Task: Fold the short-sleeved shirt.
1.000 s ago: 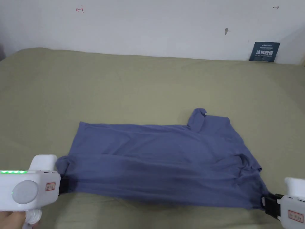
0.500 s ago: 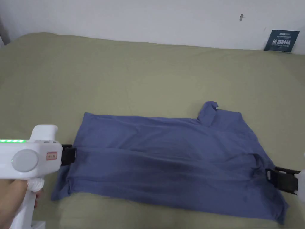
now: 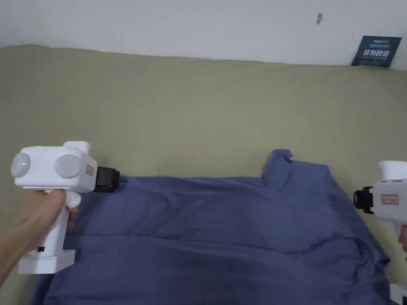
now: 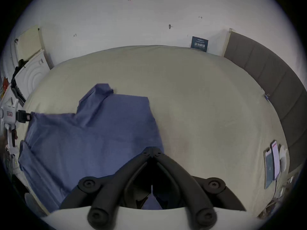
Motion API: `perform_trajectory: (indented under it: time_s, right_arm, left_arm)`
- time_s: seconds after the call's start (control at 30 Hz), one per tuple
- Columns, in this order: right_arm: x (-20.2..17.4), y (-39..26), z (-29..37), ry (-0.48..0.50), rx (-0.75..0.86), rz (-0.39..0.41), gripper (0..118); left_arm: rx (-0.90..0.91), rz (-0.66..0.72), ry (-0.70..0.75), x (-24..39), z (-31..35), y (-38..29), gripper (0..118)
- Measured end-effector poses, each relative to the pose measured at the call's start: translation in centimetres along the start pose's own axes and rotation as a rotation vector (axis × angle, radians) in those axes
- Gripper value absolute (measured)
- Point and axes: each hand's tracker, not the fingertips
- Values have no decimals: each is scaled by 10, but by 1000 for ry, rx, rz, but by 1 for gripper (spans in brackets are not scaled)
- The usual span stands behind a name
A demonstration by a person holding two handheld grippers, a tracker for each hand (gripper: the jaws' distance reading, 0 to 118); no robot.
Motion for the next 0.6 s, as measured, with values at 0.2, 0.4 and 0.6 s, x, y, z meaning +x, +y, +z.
perform_trajectory:
  time_s: [0.2,0.4,0.6]
  right_arm:
    - [-1,20,-28,-27,-28,42,0]
    - [6,34,-61,-6,-127,7,116]
    - [2,23,-76,-40,-162,13,67]
  left_arm:
    - [-24,32,-43,-10,-26,9,75]
    - [-1,-9,-59,-3,-4,-3,4]
    - [5,-1,-60,7,4,-2,4]
